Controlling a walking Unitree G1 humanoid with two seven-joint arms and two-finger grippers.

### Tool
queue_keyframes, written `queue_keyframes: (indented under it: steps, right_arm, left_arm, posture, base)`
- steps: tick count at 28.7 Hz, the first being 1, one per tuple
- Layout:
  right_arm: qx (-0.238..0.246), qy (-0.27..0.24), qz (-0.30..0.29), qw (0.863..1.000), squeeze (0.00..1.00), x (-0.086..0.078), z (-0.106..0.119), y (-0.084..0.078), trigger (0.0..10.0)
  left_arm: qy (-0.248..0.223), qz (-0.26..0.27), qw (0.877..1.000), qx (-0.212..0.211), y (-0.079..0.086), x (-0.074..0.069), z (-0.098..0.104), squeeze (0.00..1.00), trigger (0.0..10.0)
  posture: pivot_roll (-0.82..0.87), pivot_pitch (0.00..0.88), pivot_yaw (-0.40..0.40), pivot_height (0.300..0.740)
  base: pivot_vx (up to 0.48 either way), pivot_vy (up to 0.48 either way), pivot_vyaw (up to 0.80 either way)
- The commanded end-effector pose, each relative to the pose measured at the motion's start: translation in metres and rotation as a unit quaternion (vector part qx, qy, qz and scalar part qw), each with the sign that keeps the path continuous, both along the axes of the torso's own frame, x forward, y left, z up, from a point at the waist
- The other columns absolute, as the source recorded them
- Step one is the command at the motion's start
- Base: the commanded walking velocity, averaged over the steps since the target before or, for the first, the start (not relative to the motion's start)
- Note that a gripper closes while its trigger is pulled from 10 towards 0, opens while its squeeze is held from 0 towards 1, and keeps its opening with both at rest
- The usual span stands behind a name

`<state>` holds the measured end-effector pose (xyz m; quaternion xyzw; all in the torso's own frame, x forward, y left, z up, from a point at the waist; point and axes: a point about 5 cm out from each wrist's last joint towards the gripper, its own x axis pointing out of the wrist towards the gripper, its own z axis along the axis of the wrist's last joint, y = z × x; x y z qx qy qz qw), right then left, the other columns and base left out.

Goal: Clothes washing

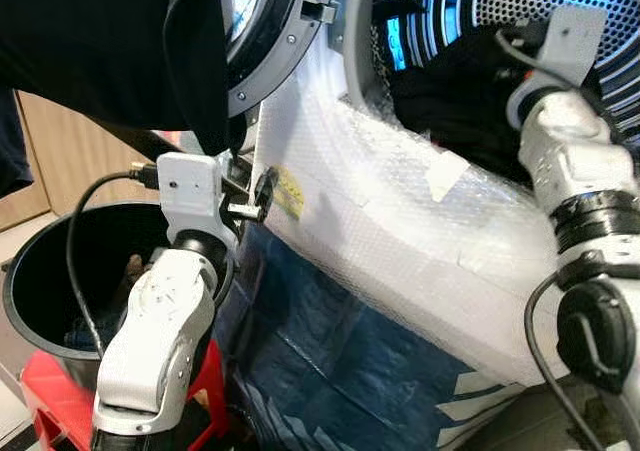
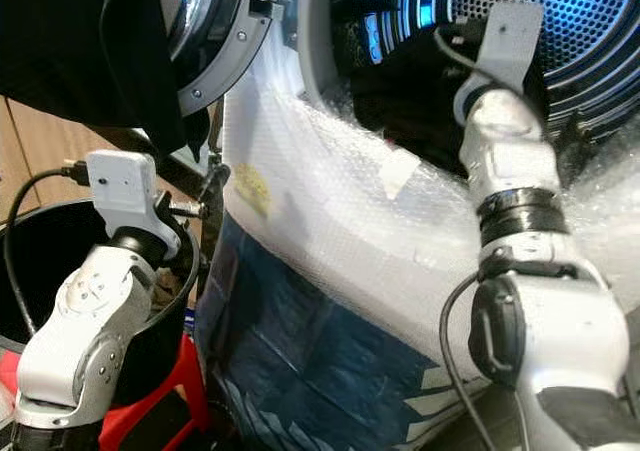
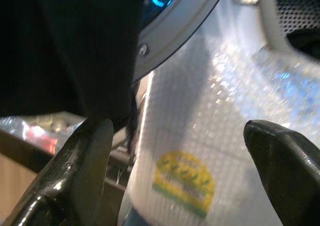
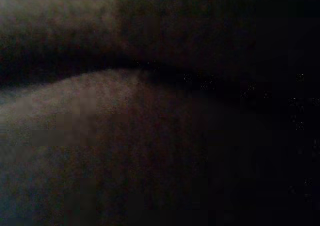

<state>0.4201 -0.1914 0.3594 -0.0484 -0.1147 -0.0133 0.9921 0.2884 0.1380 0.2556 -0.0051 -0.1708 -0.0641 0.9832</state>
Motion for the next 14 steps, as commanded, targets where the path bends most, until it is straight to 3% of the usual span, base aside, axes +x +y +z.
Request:
queue_keyframes:
  steps: [1, 4, 8, 10, 14]
  right_arm:
    - [-0.022, -0.016, 0.005, 1.000, 0.00, -0.002, 0.014, -0.004, 10.0]
    - [-0.006, -0.013, 0.020, 1.000, 0.00, -0.001, 0.022, 0.003, 10.0]
    - [0.067, -0.027, -0.028, 0.997, 0.00, -0.002, 0.045, 0.015, 10.0]
    - [0.118, -0.022, -0.058, 0.991, 0.00, -0.003, 0.046, 0.014, 10.0]
    - [0.153, -0.004, -0.110, 0.982, 0.00, -0.001, 0.038, 0.013, 10.0]
  left_arm:
    - [-0.004, -0.009, 1.000, 0.000, -0.004, 0.001, 0.002, 0.00, 10.0]
    - [-0.005, -0.010, 1.000, 0.001, -0.003, 0.001, 0.002, 0.00, 10.0]
    - [-0.008, -0.009, 1.000, 0.001, -0.004, 0.002, 0.004, 0.00, 10.0]
    - [-0.010, -0.008, 1.000, -0.002, -0.004, 0.003, 0.005, 0.00, 10.0]
    - [-0.006, -0.014, 1.000, 0.008, -0.006, 0.003, 0.004, 0.00, 10.0]
  posture:
    - [0.27, 0.000, -0.219, 0.740]
    - [0.27, 0.000, -0.217, 0.740]
    - [0.27, 0.000, -0.213, 0.740]
    - [0.27, 0.000, -0.209, 0.740]
    - [0.28, 0.000, -0.207, 0.740]
  base:
    - [0.000, 0.000, 0.00]
    - [0.000, 0.000, 0.00]
    - [0.000, 0.000, 0.00]
    - [0.000, 0.000, 0.00]
    - [0.000, 0.000, 0.00]
